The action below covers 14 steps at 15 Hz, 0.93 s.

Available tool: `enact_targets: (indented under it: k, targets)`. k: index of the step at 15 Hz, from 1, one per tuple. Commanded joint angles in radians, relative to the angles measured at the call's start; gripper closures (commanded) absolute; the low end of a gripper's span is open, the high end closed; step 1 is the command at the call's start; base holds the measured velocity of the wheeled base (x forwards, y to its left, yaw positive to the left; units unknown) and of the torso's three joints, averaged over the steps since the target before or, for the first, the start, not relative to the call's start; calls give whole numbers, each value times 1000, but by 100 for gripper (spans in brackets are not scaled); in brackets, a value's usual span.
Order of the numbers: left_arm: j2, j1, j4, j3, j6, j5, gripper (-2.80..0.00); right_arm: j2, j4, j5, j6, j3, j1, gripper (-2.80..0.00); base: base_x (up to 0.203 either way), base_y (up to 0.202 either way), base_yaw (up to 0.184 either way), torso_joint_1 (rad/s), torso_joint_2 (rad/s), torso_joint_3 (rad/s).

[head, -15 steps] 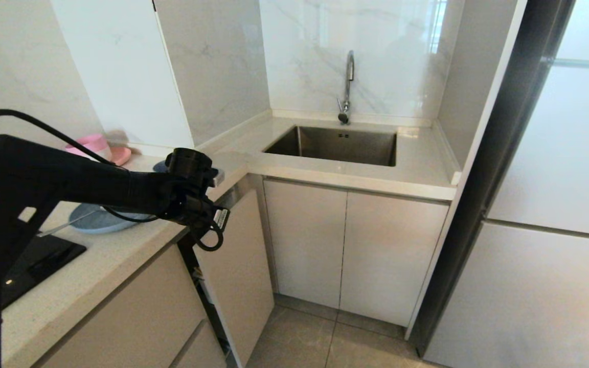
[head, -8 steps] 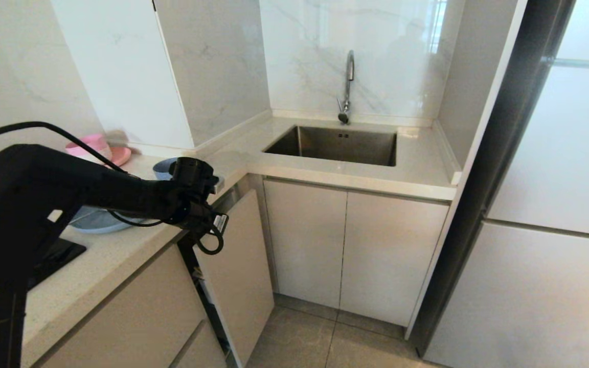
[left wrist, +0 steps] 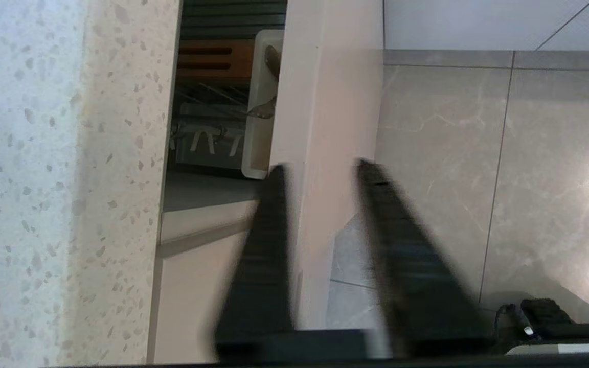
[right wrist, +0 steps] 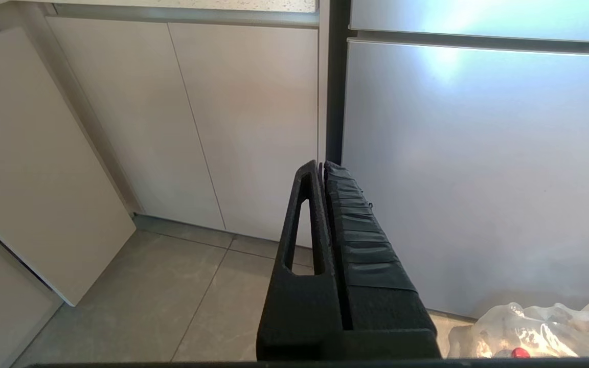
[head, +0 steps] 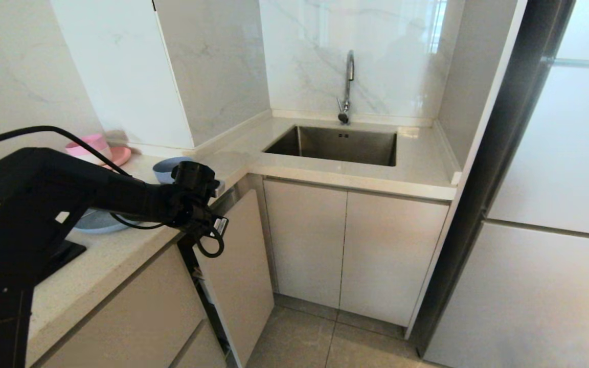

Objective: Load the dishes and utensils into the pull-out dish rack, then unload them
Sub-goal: Open the cupboard

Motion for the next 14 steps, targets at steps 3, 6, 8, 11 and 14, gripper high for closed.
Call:
enact_targets:
  k: [3,6,8,11,14]
  targets:
    - [0,0,1,-3,-3,0,-280,0,0,0,0,0,0,0,0,0,0,0,0,0]
    - [24,0,-50,1,-4,-8,-280,2,0,0,0,0,0,0,0,0,0,0,0,0]
    - [34,0,-71,5,-4,-28,-280,2,0,0,0,0,0,0,0,0,0,0,0,0]
    - [56,0,-72,1,-4,-33,-280,2,0,0,0,0,0,0,0,0,0,0,0,0]
    - [79,2,-73,-6,-4,-48,-280,2,0,0,0,0,0,0,0,0,0,0,0,0]
